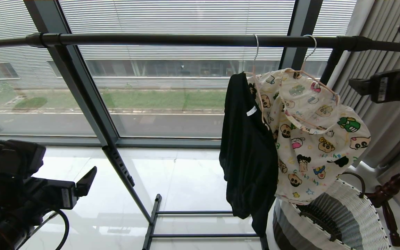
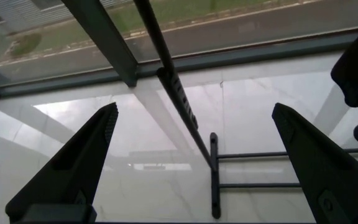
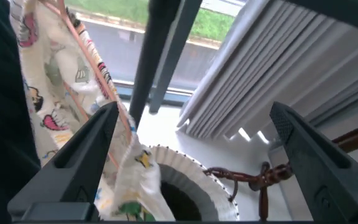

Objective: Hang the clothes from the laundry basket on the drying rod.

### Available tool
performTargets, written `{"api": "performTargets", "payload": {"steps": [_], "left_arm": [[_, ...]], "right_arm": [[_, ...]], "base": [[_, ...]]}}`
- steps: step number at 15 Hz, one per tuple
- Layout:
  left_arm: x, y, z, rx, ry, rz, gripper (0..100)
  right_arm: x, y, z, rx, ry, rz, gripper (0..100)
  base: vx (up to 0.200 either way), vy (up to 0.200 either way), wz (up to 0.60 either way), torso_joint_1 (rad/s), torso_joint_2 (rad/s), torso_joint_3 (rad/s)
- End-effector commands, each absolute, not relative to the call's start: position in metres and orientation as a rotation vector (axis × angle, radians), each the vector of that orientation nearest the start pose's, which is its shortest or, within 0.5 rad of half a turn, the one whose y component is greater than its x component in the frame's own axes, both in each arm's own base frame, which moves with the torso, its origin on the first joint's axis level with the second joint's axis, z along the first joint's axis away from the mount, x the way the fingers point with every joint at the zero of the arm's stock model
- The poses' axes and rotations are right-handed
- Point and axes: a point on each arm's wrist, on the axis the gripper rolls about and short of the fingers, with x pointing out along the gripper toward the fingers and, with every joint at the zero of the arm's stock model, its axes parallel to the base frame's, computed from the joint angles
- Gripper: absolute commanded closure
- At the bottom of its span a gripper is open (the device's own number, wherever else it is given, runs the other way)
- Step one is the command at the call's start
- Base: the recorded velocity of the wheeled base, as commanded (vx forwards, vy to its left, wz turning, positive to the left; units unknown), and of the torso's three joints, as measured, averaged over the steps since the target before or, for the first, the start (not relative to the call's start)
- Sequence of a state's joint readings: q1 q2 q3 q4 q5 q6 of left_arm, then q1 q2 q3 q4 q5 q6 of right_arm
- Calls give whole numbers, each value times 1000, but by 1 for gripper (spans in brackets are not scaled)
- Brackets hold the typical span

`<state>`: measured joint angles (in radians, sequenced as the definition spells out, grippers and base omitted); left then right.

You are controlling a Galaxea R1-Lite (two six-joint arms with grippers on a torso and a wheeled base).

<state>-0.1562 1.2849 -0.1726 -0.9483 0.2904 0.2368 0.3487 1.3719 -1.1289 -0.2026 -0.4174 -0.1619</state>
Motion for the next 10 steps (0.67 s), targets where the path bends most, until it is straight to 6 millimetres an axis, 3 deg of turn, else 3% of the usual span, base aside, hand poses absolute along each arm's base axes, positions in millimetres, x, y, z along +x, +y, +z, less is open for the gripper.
{"api": "performTargets", "payload": {"steps": [1,5,8,10], "left_arm": [[136,0,146,219,154,233,0],[122,34,142,125,170,557,0],[106,37,129,101,201,619,0],[100,35,128,72,202,620,0]], "right_arm": [[126,28,318,-156,29,-123,0],[41,-1,266,-152,95,-223,0],[-1,-9,242,-118,171,-416,0],[-20,-8,221,-70,168,-453,0]], "base": [[0,0,0,0,0,0],[0,0,0,0,0,0],[0,0,0,0,0,0],[0,0,0,0,0,0]]}}
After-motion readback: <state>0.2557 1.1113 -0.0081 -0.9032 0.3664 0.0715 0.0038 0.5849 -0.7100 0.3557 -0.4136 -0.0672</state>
